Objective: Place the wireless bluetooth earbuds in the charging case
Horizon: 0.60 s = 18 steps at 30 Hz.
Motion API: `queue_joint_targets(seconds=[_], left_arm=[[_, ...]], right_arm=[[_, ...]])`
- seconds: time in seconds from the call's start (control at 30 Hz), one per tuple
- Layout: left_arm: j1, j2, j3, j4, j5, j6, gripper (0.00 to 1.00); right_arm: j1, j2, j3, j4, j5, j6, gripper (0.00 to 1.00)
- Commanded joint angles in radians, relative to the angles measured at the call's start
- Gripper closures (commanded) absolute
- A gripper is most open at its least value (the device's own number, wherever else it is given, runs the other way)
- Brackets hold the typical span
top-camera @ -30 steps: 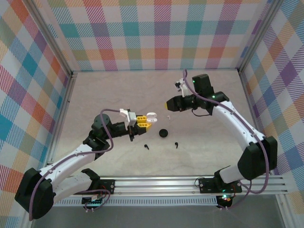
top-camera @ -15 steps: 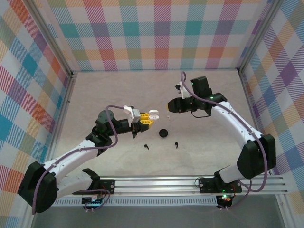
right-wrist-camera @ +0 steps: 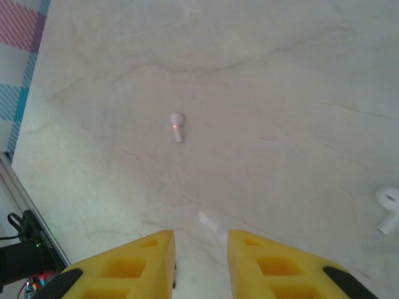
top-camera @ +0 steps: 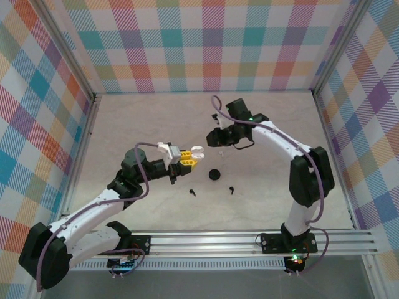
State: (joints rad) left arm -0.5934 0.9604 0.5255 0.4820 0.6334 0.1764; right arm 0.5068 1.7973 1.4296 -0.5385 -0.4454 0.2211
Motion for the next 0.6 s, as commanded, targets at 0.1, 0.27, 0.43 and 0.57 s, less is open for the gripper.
queue_joint_targets(seconds=[0.1,0.27,0.43,0.57], left_arm=[[-0.008,-0.098,-0.001,-0.108,0.000,0.064,1.00],[-0.008,-0.156,-0.001,-0.163,0.011,0.077,1.00],[-0.008,-0.228,-0.005,-0.237,0.008,0.086,1.00],[-0.008,-0.294,-0.012,-0.307,-0.015,0.102,1.00]], right_arm=[[0.064,0.143,0.127,0.061,-0.066,-0.012,0.73],[0.129,0.266,0.243,0.026,-0.053,-0.039,0.73],[0.172,0.366,0.341,0.007,-0.050,-0.044,0.73],[0.209,0.433,0.422,-0.030,-0.022,-0.076,0.73]])
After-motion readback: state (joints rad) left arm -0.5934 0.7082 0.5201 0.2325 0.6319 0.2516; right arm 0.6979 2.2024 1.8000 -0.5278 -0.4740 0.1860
